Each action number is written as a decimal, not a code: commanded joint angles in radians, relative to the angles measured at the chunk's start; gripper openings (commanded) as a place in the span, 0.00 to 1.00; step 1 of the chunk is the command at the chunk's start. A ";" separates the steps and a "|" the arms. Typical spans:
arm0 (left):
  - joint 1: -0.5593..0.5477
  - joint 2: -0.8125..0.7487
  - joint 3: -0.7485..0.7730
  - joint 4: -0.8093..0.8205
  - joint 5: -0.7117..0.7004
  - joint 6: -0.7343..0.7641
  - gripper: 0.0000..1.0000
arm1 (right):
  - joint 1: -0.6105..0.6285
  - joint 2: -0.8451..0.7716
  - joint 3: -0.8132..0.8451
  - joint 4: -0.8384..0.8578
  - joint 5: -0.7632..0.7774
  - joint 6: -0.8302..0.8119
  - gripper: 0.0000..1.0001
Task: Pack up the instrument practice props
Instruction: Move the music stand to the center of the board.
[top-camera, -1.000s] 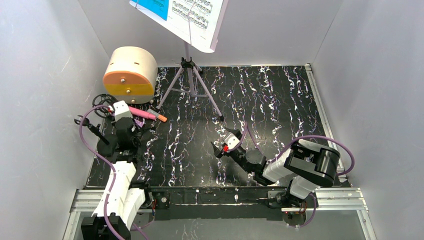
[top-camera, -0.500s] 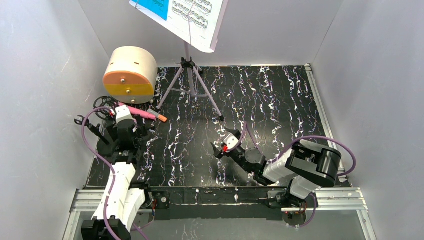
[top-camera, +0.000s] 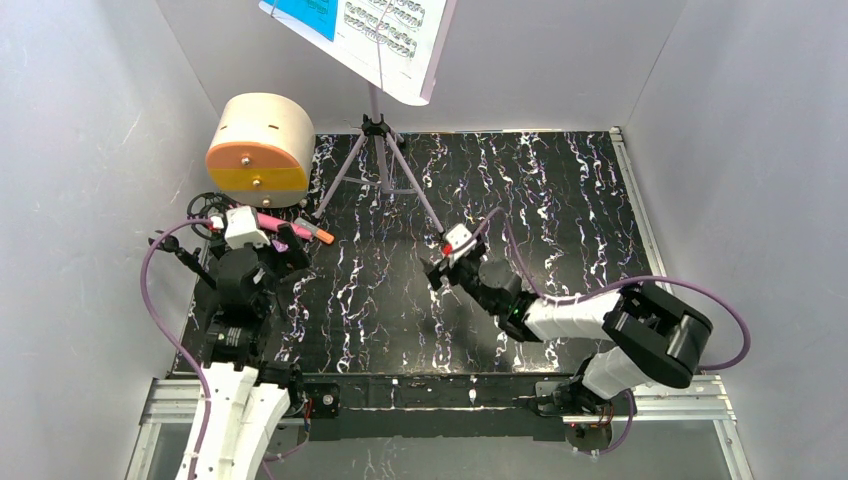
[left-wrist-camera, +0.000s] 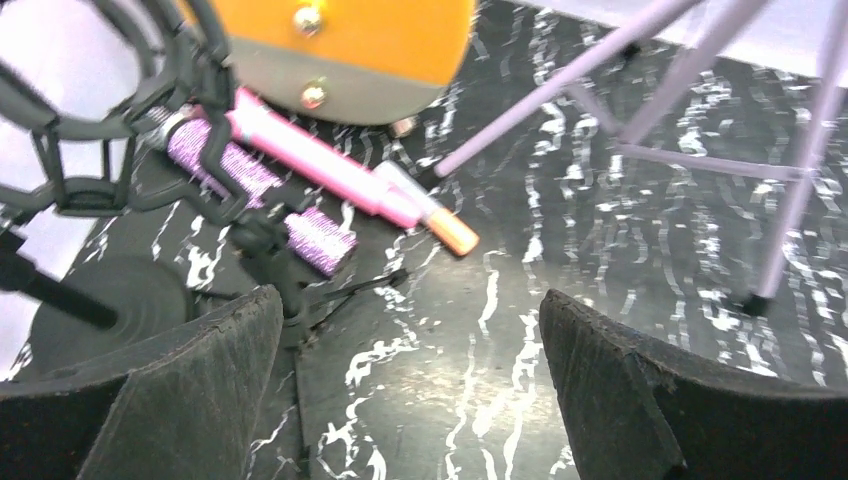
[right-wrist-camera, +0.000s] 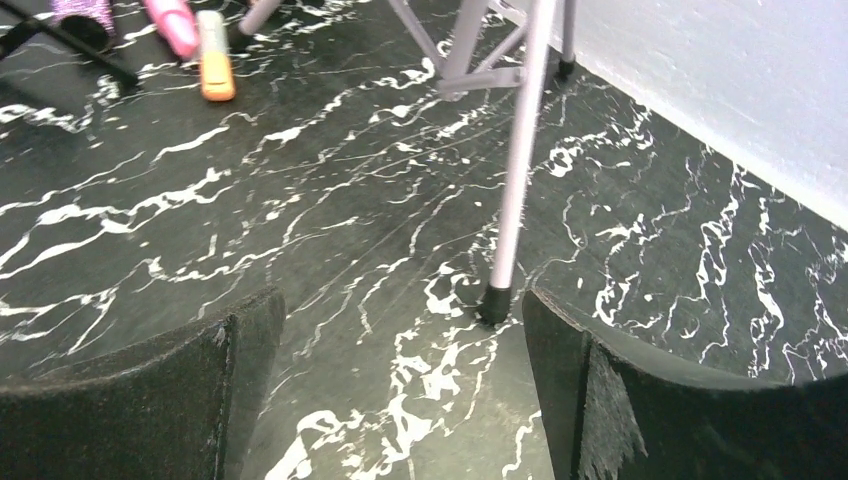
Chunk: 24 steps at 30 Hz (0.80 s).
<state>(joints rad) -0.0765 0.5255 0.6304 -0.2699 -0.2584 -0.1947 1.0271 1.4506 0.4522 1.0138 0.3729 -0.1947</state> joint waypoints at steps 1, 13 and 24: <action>-0.074 -0.058 0.061 -0.049 0.054 -0.007 0.98 | -0.103 -0.011 0.096 -0.125 -0.114 0.120 0.96; -0.195 -0.206 -0.061 0.056 0.256 0.005 0.99 | -0.314 0.313 0.532 -0.203 -0.340 0.180 0.91; -0.247 -0.232 -0.051 0.024 0.289 0.034 0.98 | -0.379 0.599 0.877 -0.257 -0.440 0.187 0.66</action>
<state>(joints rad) -0.3073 0.2909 0.5663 -0.2432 -0.0196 -0.1806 0.6640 2.0094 1.2377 0.7589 -0.0177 -0.0162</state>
